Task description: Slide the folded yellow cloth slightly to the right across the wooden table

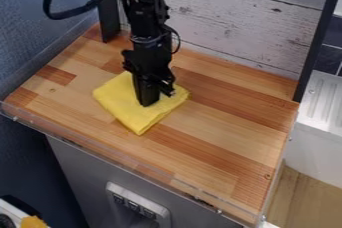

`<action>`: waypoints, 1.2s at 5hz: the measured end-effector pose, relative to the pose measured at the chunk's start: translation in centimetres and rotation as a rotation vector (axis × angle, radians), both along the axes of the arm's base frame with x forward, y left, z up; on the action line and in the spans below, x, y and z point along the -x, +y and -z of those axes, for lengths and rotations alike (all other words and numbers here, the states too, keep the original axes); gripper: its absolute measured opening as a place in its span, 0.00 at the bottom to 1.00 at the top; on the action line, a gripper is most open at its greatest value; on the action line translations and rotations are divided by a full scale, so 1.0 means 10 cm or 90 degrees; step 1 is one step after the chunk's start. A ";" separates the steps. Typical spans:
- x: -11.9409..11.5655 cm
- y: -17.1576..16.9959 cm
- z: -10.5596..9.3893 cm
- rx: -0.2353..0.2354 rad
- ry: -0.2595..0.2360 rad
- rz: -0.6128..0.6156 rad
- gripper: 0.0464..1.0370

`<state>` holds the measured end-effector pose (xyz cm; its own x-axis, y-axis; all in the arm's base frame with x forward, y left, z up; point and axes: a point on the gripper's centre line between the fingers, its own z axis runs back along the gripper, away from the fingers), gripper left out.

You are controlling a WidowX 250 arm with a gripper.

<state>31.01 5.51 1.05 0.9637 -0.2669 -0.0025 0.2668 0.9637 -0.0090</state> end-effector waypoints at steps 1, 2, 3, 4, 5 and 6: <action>-0.07 -0.03 0.00 -0.005 -0.005 -0.038 0.02; -0.10 -0.09 0.00 -0.011 -0.010 -0.076 0.02; -0.13 -0.13 0.01 -0.017 -0.011 -0.105 0.02; -0.20 -0.21 0.01 -0.017 -0.008 -0.126 0.02; -0.26 -0.27 0.01 -0.016 -0.004 -0.141 0.02; -0.33 -0.32 0.01 -0.011 0.005 -0.153 0.05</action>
